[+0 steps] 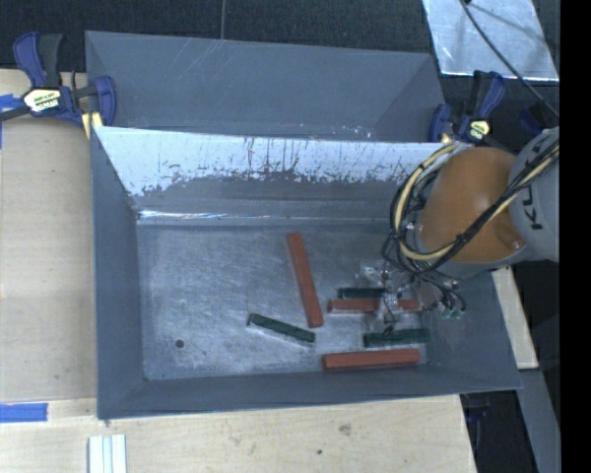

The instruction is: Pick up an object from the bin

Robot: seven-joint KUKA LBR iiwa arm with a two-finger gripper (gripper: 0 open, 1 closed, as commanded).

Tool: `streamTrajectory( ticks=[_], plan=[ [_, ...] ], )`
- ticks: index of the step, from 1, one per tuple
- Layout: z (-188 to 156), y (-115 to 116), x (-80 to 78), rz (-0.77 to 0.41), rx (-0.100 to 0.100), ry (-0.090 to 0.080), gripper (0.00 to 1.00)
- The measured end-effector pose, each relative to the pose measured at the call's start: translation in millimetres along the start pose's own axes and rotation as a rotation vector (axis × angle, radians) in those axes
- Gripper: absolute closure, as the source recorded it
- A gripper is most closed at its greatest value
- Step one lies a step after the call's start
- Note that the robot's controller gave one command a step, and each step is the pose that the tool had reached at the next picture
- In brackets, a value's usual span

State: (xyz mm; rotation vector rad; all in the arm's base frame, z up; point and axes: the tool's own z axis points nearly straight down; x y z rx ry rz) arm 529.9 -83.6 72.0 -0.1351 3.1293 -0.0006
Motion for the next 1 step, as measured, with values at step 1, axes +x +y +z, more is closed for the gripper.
streamTrajectory(
  ticks=[1],
  plan=[
    [-144.9,-13.8,-4.8,-0.016,0.003,-0.003,1.00]
  ],
)
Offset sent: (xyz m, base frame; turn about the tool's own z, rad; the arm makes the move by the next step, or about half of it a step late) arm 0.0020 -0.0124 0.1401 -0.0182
